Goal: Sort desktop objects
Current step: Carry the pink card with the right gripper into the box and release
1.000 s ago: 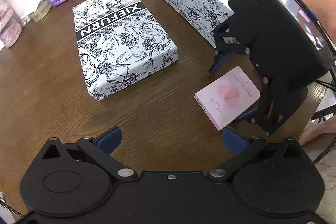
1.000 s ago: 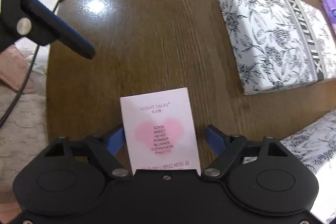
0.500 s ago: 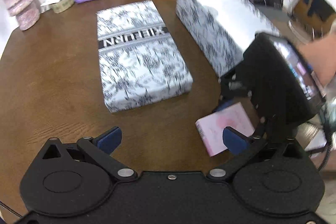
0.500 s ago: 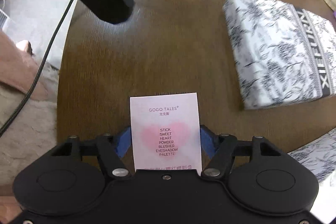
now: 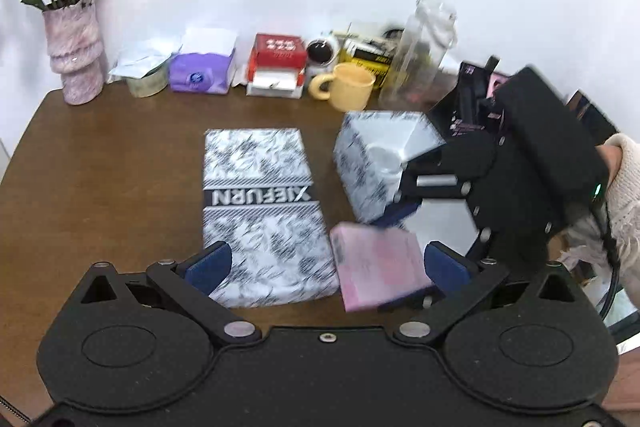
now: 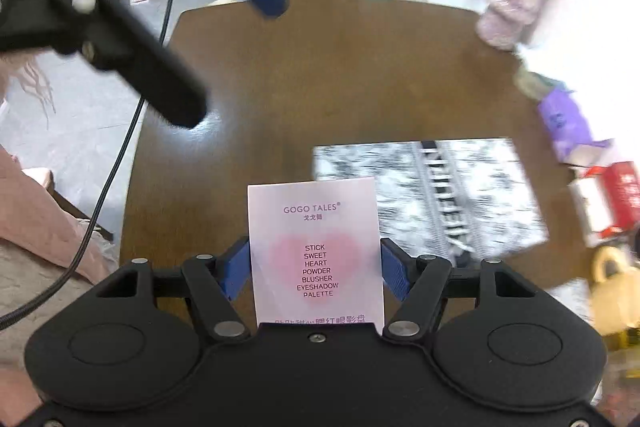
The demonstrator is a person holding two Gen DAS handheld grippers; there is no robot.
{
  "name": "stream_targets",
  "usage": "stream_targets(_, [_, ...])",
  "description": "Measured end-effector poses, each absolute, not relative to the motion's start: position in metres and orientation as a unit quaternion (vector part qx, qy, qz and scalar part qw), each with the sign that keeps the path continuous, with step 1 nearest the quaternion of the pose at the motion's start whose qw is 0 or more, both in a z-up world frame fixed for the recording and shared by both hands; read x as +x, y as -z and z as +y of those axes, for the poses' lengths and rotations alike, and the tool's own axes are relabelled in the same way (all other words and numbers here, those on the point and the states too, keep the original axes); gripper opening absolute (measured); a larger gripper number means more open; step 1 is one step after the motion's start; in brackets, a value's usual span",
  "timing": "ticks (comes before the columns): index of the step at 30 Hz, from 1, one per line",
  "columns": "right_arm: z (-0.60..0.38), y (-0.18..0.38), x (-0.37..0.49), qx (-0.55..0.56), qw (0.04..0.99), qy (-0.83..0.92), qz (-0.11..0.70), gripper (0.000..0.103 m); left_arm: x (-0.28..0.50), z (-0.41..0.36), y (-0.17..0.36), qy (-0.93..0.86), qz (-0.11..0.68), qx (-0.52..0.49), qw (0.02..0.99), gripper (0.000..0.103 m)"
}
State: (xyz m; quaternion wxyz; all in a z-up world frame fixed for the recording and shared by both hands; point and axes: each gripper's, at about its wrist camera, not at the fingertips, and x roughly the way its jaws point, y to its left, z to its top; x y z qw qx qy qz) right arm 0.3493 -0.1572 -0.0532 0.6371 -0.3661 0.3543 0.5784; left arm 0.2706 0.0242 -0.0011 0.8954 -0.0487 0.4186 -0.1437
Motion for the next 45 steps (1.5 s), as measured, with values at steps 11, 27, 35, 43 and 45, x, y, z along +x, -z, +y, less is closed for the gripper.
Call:
stream_targets(11, [-0.231, 0.028, 0.398, -0.41, 0.65, -0.511, 0.386, 0.07, 0.295, -0.032, 0.014, 0.181, 0.42, -0.043, 0.888, 0.103])
stream_targets(27, [-0.197, 0.189, 0.468, -0.492, 0.56, -0.52, 0.416, 0.07, 0.315, -0.047, 0.052, 0.113, 0.459, -0.079, 0.877, 0.103])
stream_targets(35, [-0.198, 0.216, 0.477, -0.497, 0.548, -0.529, 0.415, 0.069, 0.322, -0.056, 0.065, 0.104, 0.474, -0.087, 0.87, 0.103])
stream_targets(43, [-0.203, 0.222, 0.476, -0.491, 0.552, -0.532, 0.414, 0.07, 0.326, -0.067, 0.07, 0.111, 0.486, -0.085, 0.863, 0.103])
stream_targets(45, [-0.203, 0.221, 0.475, -0.489, 0.556, -0.529, 0.414, 0.072, 0.325, -0.069, 0.069, 0.116, 0.485, -0.083, 0.863, 0.103])
